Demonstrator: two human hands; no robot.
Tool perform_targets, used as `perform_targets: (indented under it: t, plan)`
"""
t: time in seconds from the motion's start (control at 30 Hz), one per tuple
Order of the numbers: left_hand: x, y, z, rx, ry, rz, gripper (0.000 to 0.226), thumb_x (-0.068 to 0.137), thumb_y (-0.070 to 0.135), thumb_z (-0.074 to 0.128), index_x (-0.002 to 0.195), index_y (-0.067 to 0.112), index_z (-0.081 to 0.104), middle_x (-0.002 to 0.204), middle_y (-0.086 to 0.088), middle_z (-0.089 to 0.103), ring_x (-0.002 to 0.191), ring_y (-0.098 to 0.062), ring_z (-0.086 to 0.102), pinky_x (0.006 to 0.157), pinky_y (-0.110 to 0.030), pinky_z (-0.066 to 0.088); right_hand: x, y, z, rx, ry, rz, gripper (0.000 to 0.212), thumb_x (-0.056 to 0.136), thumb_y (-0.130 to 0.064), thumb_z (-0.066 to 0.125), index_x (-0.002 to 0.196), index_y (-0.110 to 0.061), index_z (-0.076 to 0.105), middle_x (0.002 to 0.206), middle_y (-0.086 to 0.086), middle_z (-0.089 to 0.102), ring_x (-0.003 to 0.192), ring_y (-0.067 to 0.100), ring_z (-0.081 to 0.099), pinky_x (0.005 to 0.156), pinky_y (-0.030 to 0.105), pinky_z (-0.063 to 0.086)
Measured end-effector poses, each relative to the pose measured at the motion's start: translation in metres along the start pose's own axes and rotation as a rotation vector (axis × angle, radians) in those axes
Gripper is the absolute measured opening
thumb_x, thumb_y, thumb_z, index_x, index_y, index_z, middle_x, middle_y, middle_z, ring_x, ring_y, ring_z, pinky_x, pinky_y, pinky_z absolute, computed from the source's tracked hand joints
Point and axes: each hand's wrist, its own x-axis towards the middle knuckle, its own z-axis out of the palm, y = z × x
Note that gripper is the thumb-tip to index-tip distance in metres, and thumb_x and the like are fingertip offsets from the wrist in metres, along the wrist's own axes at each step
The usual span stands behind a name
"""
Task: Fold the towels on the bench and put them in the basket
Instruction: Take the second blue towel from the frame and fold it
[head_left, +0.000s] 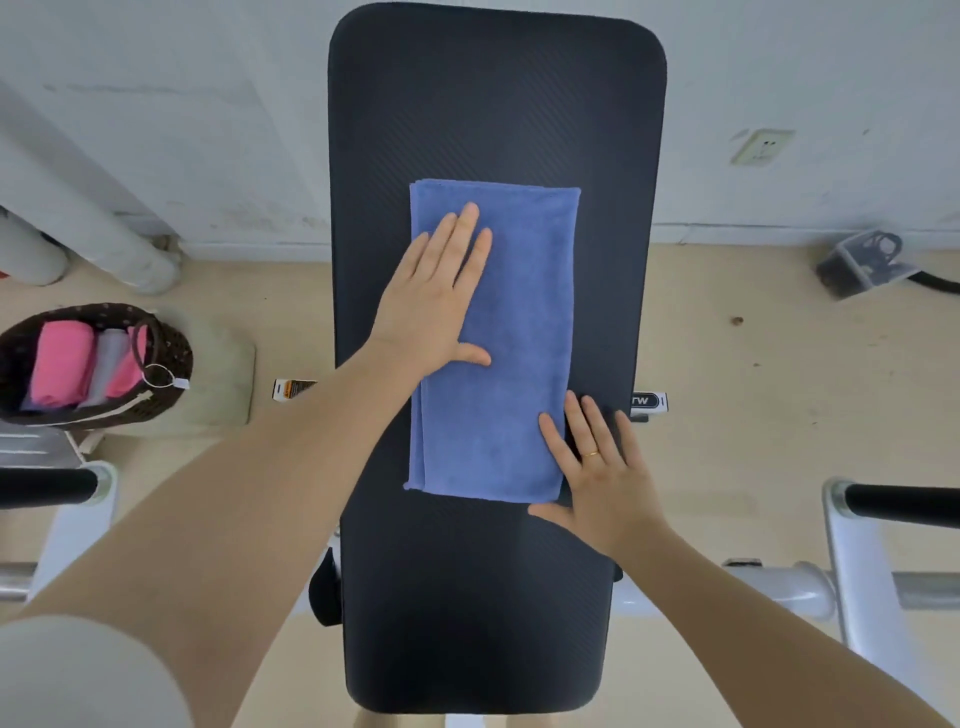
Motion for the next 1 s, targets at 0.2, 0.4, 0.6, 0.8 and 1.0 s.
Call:
perform_targets:
  t: [0.2, 0.4, 0.6, 0.8, 1.0]
  plan:
    - [-0.064, 0.018, 0.038, -0.022, 0.247, 0.459, 0.03, 0.064, 0.006, 0.076, 0.092, 0.01, 0.065, 0.101, -0.01, 0.061, 0.092, -0.026, 0.05, 0.08, -0.034, 0.042, -0.001, 0.006, -0.005, -0.107, 0.046, -0.321, 0.095, 0.057, -0.047, 0.08, 0.138, -0.021, 0.038, 0.149, 0.012, 0.027, 0.131, 0.031, 0.043, 0.108, 0.047, 0.025]
    - [-0.09, 0.018, 0.061, -0.206, 0.073, 0.313, 0.039, 0.066, 0.031, 0.075, 0.096, 0.009, 0.063, 0.113, -0.015, 0.058, 0.104, -0.032, 0.057, 0.087, -0.035, 0.05, 0.014, 0.012, -0.007, -0.141, 0.002, -0.398, 0.048, 0.066, -0.027, 0.074, 0.104, -0.014, 0.049, 0.137, 0.016, 0.05, 0.124, 0.036, 0.05, 0.103, 0.047, 0.039]
    - [-0.089, 0.024, 0.041, -0.507, -0.096, 0.162, 0.051, 0.081, 0.055, 0.042, 0.09, 0.014, 0.071, 0.12, -0.009, 0.052, 0.113, -0.025, 0.049, 0.089, -0.032, 0.047, 0.02, 0.004, -0.02, 0.062, 0.01, -0.317, 0.011, 0.071, -0.02, 0.066, 0.078, -0.017, 0.058, 0.126, 0.01, 0.061, 0.115, 0.029, 0.059, 0.097, 0.046, 0.046]
    - [-0.087, 0.012, -0.002, -0.856, -0.621, 0.021, 0.055, 0.092, 0.049, 0.043, 0.139, 0.022, 0.042, 0.157, 0.008, 0.011, 0.144, -0.007, 0.003, 0.116, -0.026, 0.006, 0.029, 0.005, -0.083, 0.619, -0.132, 0.027, 0.015, 0.099, -0.024, 0.037, 0.102, -0.01, 0.04, 0.063, -0.004, 0.047, 0.055, 0.018, 0.046, 0.052, 0.026, 0.032]
    - [-0.1, 0.009, 0.001, -0.854, -0.53, -0.084, 0.045, 0.088, 0.024, 0.061, 0.131, 0.024, 0.047, 0.124, 0.005, 0.057, 0.113, -0.014, 0.054, 0.09, -0.019, 0.04, 0.039, 0.006, -0.107, 0.842, -0.093, 0.152, 0.013, 0.099, -0.022, 0.035, 0.105, -0.009, 0.038, 0.068, 0.006, 0.049, 0.057, 0.022, 0.044, 0.053, 0.033, 0.027]
